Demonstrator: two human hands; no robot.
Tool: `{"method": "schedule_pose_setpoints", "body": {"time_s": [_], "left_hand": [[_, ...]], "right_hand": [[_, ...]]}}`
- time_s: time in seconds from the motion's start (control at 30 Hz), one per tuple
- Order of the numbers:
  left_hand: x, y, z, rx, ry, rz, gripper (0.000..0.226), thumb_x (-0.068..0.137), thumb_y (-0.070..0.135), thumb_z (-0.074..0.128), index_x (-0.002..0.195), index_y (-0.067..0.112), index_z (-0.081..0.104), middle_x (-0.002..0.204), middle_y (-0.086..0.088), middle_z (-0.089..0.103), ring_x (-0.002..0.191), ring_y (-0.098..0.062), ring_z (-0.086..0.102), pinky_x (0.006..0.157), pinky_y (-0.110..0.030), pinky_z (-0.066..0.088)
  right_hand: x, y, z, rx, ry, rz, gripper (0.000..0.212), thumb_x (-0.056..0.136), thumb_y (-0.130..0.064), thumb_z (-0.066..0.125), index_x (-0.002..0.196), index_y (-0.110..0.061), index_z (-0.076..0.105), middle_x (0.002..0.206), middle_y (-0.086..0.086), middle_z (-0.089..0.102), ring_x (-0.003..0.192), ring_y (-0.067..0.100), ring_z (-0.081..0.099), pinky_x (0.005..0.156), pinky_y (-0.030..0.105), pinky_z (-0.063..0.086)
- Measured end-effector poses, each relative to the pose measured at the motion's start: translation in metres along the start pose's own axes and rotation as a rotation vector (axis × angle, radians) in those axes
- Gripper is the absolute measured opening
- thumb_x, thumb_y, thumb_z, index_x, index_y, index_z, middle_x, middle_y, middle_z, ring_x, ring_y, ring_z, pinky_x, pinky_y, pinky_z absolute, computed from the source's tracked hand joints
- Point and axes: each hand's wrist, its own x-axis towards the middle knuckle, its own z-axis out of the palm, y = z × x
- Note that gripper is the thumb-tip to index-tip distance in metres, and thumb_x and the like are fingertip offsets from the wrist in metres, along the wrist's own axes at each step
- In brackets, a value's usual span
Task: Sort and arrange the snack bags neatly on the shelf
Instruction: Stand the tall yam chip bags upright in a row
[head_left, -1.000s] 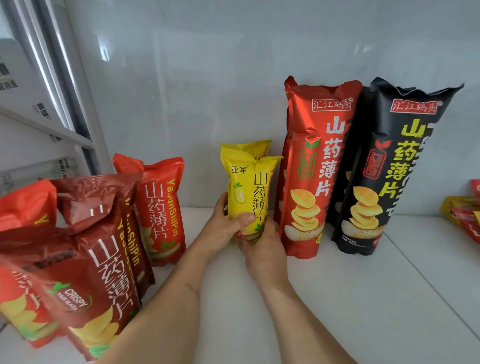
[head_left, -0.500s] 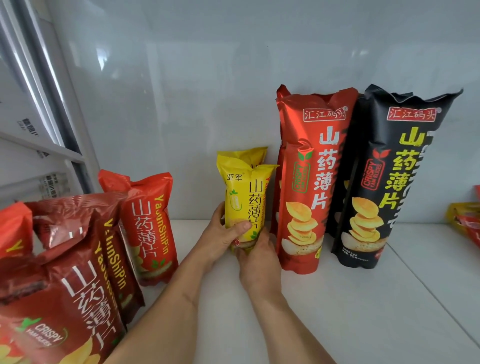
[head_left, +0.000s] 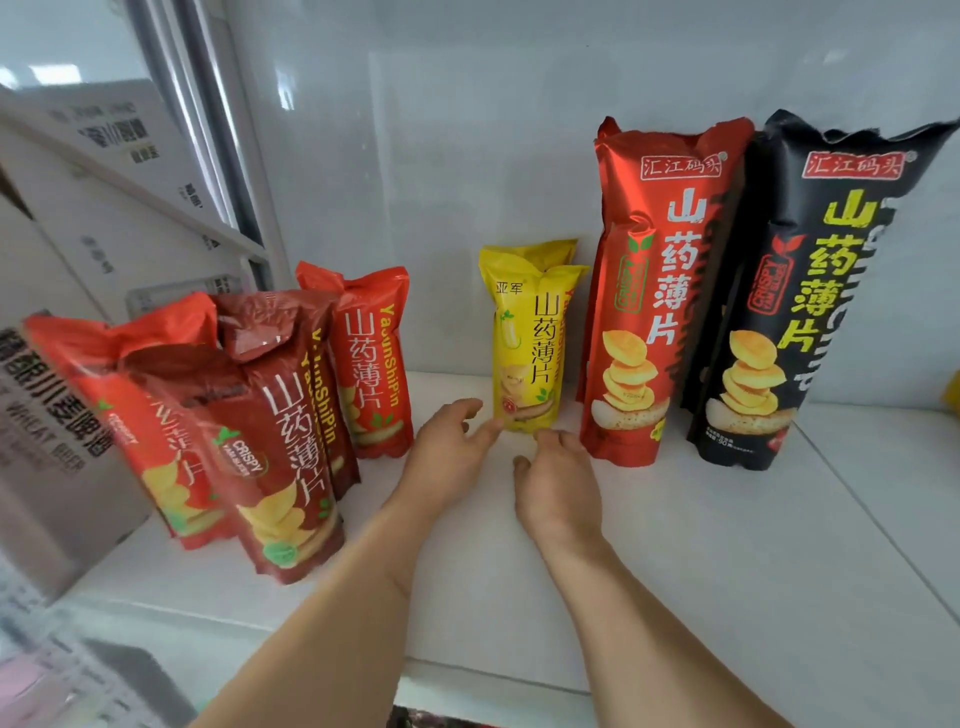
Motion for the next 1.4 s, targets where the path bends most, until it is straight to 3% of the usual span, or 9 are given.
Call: {"method": "schedule_pose_setpoints", "body": {"time_s": [0.2,0.53,0.77,0.83,0.93,1.0,1.13,1.27,1.4], "left_hand": [[-0.063,0.008,-0.017,0.372,0.161,0.119,0.035,0.101,0.035,0.052,0.13,0.019,0.063,0.134,0.0,0.063,0.117,-0.021,0.062,0.092,-0.034,0.05],[-0.143,-0.018,-0.044,0.399,0.402,0.183,0.023,0.098,0.026,0.06,0.112,0.015,0.074,0.116,0.003,0.071,0.097,-0.02,0.069,0.073,-0.025,0.047],[-0.165,-0.04,-0.061,0.409,0.693,0.356,0.021,0.093,0.026,0.06,0.096,0.01,0.073,0.098,0.0,0.071,0.079,-0.02,0.068,0.063,-0.02,0.046],[-0.165,-0.045,-0.068,0.362,0.807,0.347,0.028,0.093,0.033,0.057,0.105,0.011,0.069,0.106,-0.003,0.065,0.088,-0.023,0.065,0.063,-0.029,0.053],[-0.16,-0.049,-0.08,0.283,0.917,0.274,0.045,0.089,0.041,0.058,0.125,0.014,0.054,0.127,-0.005,0.05,0.116,-0.025,0.05,0.089,-0.042,0.051],[-0.154,-0.05,-0.087,0.195,0.913,0.227,0.059,0.088,0.046,0.059,0.136,0.013,0.045,0.139,-0.004,0.041,0.128,-0.026,0.044,0.103,-0.051,0.046],[-0.145,-0.049,-0.098,-0.043,0.768,0.064,0.082,0.087,0.048,0.067,0.151,0.014,0.03,0.153,-0.006,0.033,0.143,-0.022,0.033,0.115,-0.048,0.036],[-0.142,-0.053,-0.101,-0.162,0.613,-0.032,0.092,0.083,0.043,0.076,0.155,0.024,0.023,0.153,0.002,0.039,0.137,-0.009,0.038,0.114,-0.036,0.037],[-0.135,-0.057,-0.107,-0.266,0.459,-0.054,0.095,0.078,0.05,0.079,0.153,0.034,0.024,0.145,0.009,0.049,0.129,-0.008,0.051,0.106,-0.039,0.05]], "right_hand": [[-0.037,0.0,-0.014,-0.265,0.007,-0.15,0.031,0.1,-0.021,0.041,0.128,-0.016,0.055,0.124,0.006,0.058,0.111,0.028,0.055,0.083,0.036,0.043],[-0.072,-0.031,-0.022,-0.183,-0.022,-0.282,0.034,0.104,-0.023,0.035,0.133,-0.019,0.051,0.127,0.004,0.058,0.114,0.026,0.054,0.085,0.034,0.043],[-0.071,-0.068,-0.017,0.158,-0.086,-0.356,0.036,0.104,-0.035,0.039,0.133,-0.02,0.053,0.128,0.002,0.059,0.116,0.023,0.055,0.087,0.033,0.044],[-0.069,-0.081,-0.014,0.317,-0.117,-0.374,0.036,0.102,-0.038,0.044,0.13,-0.02,0.056,0.123,-0.001,0.063,0.112,0.019,0.059,0.086,0.031,0.046],[-0.067,-0.1,-0.017,0.572,-0.236,-0.337,0.035,0.1,-0.042,0.049,0.128,-0.023,0.057,0.109,-0.013,0.061,0.104,0.009,0.059,0.081,0.023,0.044],[-0.065,-0.111,-0.016,0.717,-0.325,-0.296,0.023,0.1,-0.047,0.046,0.117,-0.035,0.057,0.101,-0.023,0.059,0.103,0.006,0.059,0.077,0.017,0.042],[-0.054,-0.133,-0.003,0.909,-0.443,-0.28,0.03,0.09,-0.073,0.036,0.11,-0.06,0.054,0.118,-0.028,0.061,0.116,0.0,0.056,0.1,0.027,0.043],[-0.05,-0.151,-0.001,1.026,-0.475,-0.301,0.059,0.081,-0.078,0.04,0.129,-0.044,0.048,0.12,-0.029,0.059,0.107,-0.017,0.055,0.084,0.007,0.042],[-0.042,-0.159,0.005,1.085,-0.444,-0.298,0.06,0.079,-0.078,0.047,0.129,-0.045,0.044,0.126,-0.022,0.057,0.105,-0.02,0.055,0.08,0.004,0.045]]}}
